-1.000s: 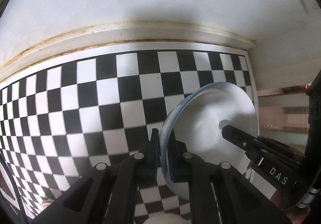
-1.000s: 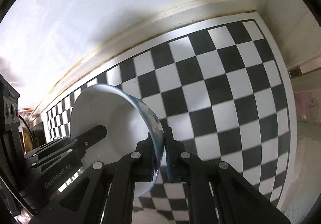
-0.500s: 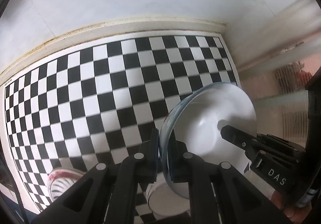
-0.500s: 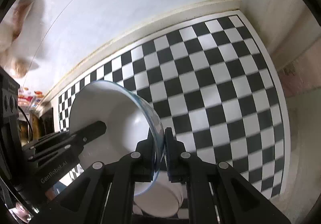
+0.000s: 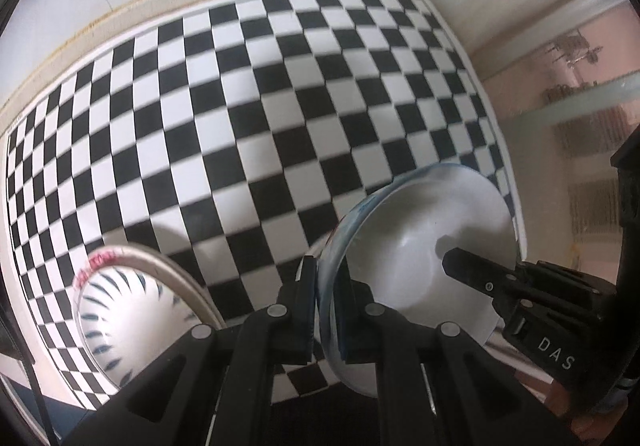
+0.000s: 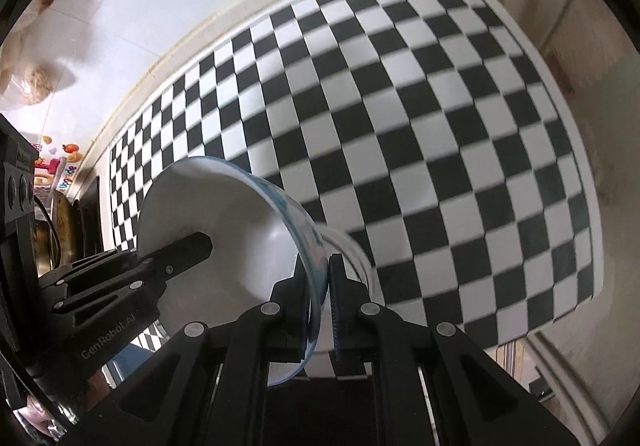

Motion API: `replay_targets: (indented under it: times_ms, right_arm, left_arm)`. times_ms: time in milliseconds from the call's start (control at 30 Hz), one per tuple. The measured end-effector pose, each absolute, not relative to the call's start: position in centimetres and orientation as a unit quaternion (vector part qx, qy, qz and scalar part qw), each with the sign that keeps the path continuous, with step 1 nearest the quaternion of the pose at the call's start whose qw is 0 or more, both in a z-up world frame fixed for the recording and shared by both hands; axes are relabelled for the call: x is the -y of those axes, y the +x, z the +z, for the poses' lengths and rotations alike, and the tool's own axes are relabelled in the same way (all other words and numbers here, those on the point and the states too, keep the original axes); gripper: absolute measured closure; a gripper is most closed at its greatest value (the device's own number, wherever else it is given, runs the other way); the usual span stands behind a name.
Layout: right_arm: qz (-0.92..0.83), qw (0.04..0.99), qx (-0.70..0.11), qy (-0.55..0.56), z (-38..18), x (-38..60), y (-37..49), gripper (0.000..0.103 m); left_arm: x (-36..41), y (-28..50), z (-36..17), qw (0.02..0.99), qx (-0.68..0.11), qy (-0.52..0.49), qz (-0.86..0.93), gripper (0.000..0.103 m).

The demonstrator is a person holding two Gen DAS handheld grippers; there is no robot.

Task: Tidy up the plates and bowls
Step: 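Carry the three-bowl stack with both grippers beside the plate stack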

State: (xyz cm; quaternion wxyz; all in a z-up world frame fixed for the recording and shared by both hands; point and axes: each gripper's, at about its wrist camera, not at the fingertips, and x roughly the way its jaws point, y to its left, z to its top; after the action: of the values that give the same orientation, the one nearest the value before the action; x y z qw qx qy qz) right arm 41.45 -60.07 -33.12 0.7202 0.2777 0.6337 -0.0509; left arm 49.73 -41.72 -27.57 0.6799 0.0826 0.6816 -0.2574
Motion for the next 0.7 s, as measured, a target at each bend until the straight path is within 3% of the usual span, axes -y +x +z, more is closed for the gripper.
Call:
replay_targets:
  times_ms: [700]
  right_arm:
    - [-0.065,0.699,-0.667,0.250,-37.1,59.0,39.9,0.093]
  left_arm:
    - [41.6,46.2,-31.9,0.659,-0.703,0.111,-0.244,0.097]
